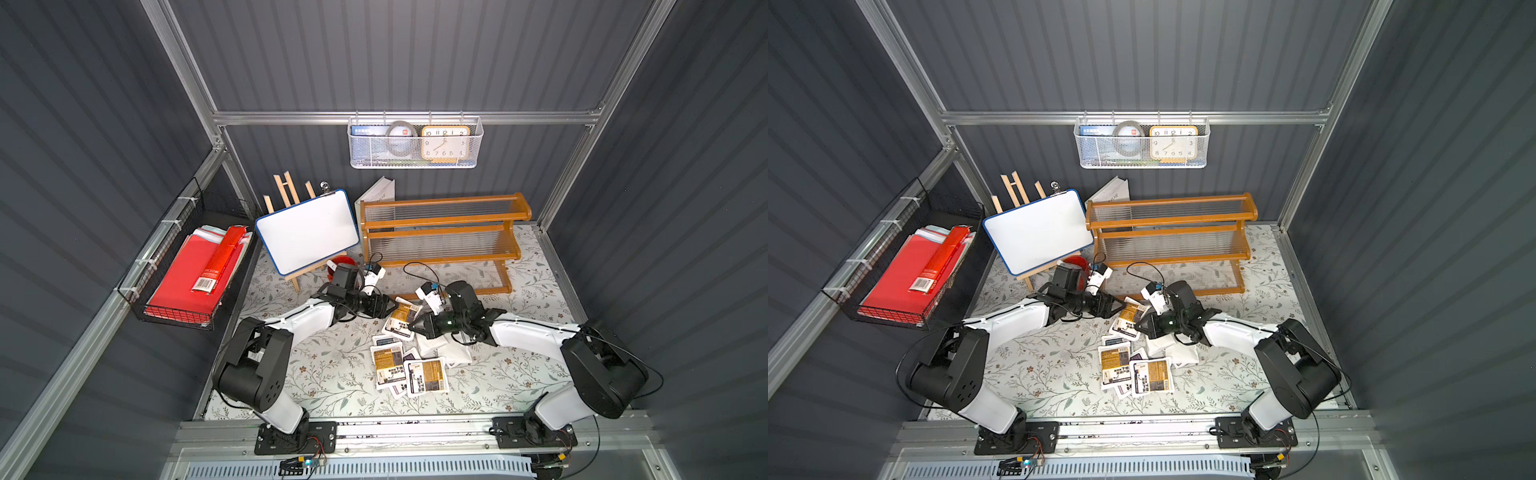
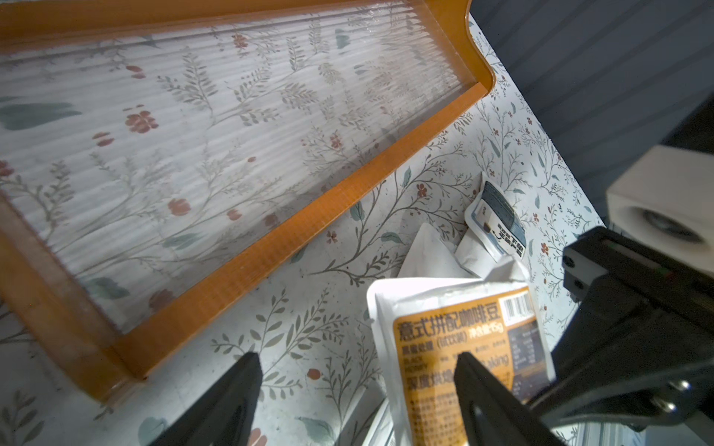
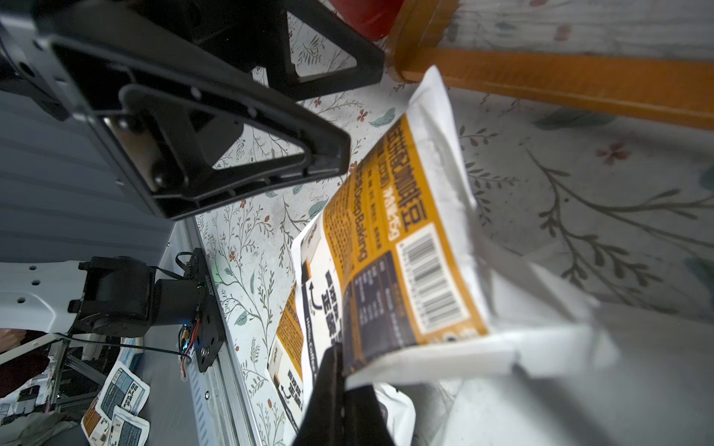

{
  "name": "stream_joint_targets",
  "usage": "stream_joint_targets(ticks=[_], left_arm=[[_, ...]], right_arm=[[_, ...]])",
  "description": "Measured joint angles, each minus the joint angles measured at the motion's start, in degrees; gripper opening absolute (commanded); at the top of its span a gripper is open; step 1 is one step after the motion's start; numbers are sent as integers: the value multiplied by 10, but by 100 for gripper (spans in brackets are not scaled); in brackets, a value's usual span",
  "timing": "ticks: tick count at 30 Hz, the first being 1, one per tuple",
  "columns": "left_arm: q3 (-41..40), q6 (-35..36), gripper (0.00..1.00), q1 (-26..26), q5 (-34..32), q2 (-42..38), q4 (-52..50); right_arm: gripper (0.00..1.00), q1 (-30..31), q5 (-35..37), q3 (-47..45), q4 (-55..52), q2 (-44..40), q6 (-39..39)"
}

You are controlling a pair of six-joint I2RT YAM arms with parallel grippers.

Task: Place the bagged coffee beans on the shelf by color
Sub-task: Pick up the bagged coffee beans at the center of the board.

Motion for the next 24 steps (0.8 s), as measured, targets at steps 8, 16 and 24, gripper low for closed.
stream_joint_targets(ticks=[8,16,24], left_arm=[[17,20,81,3,71,19,-24],[25,35,76,5,115,24,-47],[34,41,34,5,171,46,-56]], right_arm=[[0,-6,3,1,60,5,16],[0,-18,3,5,91,11,22],[0,-29,3,5,92,2,22]])
